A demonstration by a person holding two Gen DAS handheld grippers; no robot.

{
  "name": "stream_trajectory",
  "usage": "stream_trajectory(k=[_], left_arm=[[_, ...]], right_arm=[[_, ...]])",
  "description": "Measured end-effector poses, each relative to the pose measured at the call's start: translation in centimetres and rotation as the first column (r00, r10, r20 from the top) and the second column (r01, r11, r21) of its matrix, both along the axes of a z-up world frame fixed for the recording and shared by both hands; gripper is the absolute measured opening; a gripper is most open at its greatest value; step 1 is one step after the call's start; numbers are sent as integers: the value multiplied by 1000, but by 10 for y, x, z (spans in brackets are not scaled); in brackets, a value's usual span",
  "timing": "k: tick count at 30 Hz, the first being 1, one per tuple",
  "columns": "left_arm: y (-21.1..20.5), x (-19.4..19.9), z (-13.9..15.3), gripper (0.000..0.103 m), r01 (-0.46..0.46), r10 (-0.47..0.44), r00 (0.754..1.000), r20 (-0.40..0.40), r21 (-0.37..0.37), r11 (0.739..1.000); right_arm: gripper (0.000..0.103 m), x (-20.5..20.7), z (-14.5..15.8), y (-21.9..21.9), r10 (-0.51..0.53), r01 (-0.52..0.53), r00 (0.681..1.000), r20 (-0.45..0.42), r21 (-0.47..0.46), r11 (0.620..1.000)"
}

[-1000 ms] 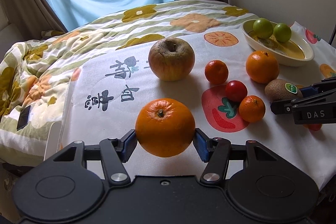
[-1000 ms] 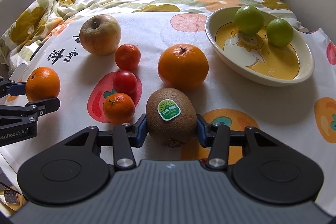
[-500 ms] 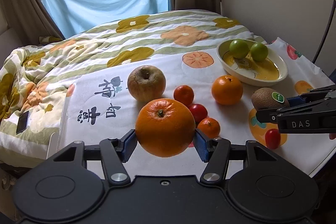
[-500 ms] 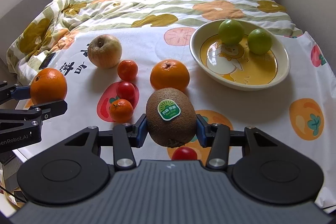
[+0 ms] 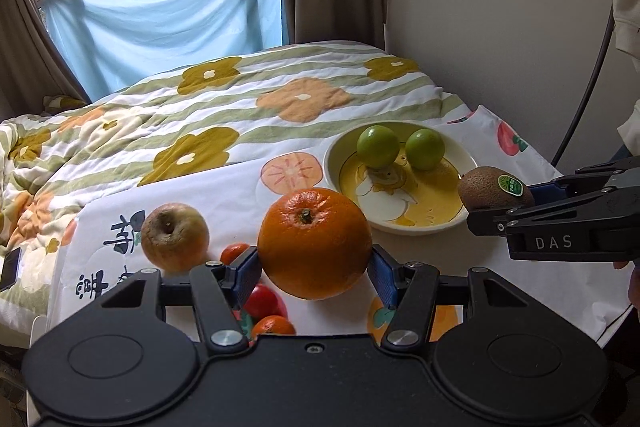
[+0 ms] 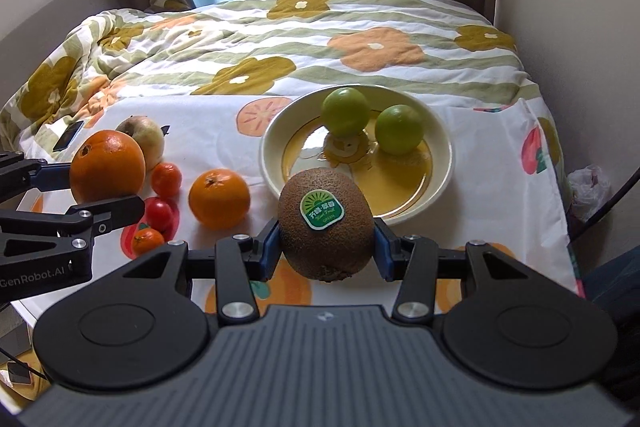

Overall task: Organize fruits
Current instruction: 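Place the orange and kiwi into the duck bowl and open both tools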

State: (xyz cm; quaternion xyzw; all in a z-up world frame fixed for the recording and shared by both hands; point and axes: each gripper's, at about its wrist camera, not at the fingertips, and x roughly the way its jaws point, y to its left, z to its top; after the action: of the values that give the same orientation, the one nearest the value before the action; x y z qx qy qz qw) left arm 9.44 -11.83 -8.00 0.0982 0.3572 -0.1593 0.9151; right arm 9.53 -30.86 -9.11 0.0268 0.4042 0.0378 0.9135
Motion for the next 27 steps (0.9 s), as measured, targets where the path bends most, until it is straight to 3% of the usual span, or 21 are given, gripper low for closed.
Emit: stream_trajectory(k=[13, 27], left_arm=[[-91, 55, -26, 62, -9, 10, 1000, -26, 15, 1000], [-138, 90, -76, 62, 33, -21, 992, -121, 94, 995]], right_arm=[[61, 51, -11, -73, 25, -25, 1000, -8, 3, 1000], [61, 93, -39, -96, 78, -77, 995, -59, 17, 997]])
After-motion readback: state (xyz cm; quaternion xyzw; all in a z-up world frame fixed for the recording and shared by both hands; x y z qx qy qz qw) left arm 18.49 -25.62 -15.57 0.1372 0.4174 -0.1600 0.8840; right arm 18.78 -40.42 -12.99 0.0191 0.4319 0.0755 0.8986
